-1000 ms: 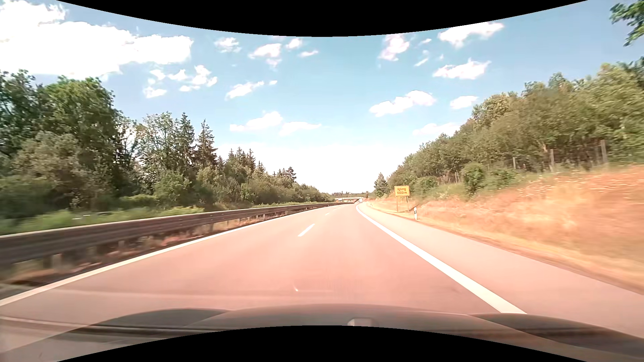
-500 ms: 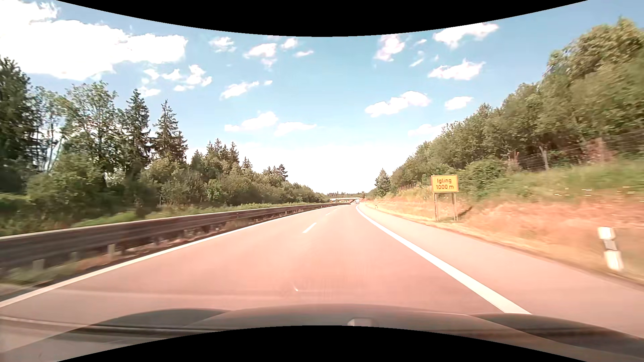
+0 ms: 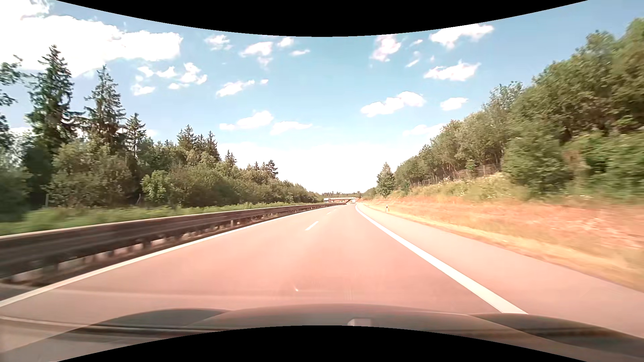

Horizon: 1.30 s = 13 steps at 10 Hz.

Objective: Follow the waypoints while adhering to traffic rules and regulations

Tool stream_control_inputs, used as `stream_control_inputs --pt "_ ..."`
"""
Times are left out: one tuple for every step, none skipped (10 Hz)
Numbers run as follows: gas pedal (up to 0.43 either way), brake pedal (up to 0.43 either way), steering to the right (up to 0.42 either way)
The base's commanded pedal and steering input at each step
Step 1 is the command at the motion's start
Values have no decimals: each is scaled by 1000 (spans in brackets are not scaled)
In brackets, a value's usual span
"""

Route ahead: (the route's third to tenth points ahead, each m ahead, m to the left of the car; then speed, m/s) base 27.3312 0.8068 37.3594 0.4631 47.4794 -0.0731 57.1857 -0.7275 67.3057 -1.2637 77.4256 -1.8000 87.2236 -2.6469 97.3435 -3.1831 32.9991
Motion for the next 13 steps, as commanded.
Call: stream_control_inputs --pt "319 0 7" --pt "319 0 7" --pt "319 0 7" --pt "319 0 7" --pt "319 0 7" --pt "319 0 7" --pt "287 0 7" --pt "280 0 7" --pt "268 0 6" --pt "260 0 6" --pt "260 0 7" --pt "248 0 7" --pt "248 0 6"
